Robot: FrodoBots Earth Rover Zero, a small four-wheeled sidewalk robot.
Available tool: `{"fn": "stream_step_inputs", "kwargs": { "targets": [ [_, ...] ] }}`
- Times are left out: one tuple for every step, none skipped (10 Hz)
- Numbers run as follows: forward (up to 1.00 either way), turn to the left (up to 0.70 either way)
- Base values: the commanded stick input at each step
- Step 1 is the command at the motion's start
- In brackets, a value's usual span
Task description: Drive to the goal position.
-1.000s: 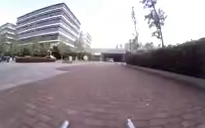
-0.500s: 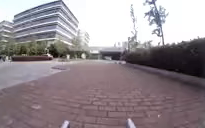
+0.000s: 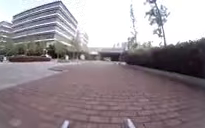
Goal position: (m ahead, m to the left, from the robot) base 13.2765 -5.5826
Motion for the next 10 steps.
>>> {"fn": "stream_step_inputs", "kwargs": {
  "targets": [
    [0.7,-0.14],
    [0.7,-0.1],
    [0.7,-0.05],
    [0.7,0.0],
    [0.7,0.0],
    [0.7,-0.03],
    [0.7,-0.13],
    [0.7,-0.14],
    [0.7,-0.14],
    [0.7,-0.14]
  ]
}}
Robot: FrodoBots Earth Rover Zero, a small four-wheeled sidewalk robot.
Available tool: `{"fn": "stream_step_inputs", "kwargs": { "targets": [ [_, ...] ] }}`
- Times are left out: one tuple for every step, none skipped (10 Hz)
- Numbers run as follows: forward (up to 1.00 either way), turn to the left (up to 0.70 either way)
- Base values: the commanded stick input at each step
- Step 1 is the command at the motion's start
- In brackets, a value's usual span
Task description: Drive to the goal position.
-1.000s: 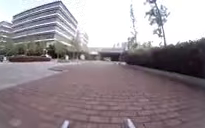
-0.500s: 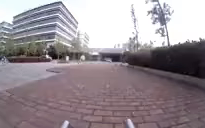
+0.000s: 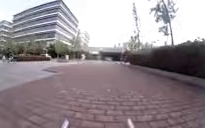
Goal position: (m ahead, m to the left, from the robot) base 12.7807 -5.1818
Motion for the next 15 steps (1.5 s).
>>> {"fn": "stream_step_inputs", "kwargs": {
  "targets": [
    [0.7,-0.14],
    [0.7,-0.14],
    [0.7,-0.14],
    [0.7,-0.14],
    [0.7,-0.14],
    [0.7,-0.14],
    [0.7,-0.14],
    [0.7,-0.14],
    [0.7,-0.14],
    [0.7,-0.14],
    [0.7,-0.14],
    [0.7,-0.14],
    [0.7,-0.14],
    [0.7,-0.14],
    [0.7,-0.14]
  ]
}}
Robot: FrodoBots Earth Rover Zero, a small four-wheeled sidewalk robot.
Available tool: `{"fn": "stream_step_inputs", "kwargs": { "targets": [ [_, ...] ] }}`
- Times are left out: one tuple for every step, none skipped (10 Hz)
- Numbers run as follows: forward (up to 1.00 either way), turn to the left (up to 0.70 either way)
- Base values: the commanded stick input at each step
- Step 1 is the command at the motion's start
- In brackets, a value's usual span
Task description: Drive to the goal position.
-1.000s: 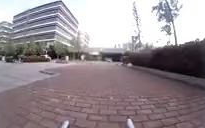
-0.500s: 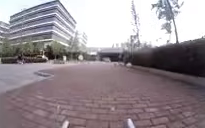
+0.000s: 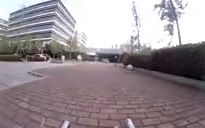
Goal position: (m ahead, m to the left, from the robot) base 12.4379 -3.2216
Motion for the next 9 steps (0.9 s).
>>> {"fn": "stream_step_inputs", "kwargs": {
  "targets": [
    [0.7,-0.14],
    [0.7,-0.14],
    [0.7,-0.14],
    [0.7,-0.14],
    [0.7,-0.14],
    [0.7,-0.14],
    [0.7,-0.14],
    [0.7,-0.14],
    [0.7,-0.14]
  ]
}}
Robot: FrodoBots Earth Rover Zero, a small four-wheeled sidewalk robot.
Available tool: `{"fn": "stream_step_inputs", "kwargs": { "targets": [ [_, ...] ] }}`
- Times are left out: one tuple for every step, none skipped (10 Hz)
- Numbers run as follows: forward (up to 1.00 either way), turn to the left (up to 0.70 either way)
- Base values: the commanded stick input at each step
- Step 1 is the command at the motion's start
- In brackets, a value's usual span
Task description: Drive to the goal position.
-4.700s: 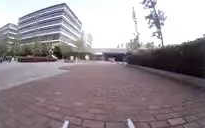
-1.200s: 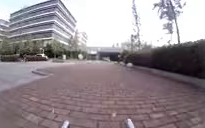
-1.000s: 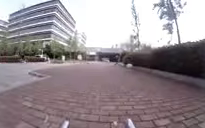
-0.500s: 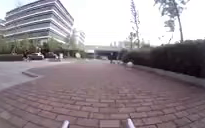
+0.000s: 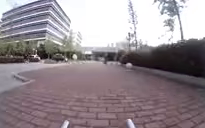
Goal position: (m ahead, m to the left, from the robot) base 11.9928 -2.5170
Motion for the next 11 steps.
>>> {"fn": "stream_step_inputs", "kwargs": {
  "targets": [
    [0.7,-0.14],
    [0.7,-0.14],
    [0.7,-0.07],
    [0.7,-0.02],
    [0.7,0.0],
    [0.7,0.0],
    [0.7,0.0],
    [0.7,0.0],
    [0.7,0.0],
    [0.7,0.0],
    [0.7,0.0]
  ]
}}
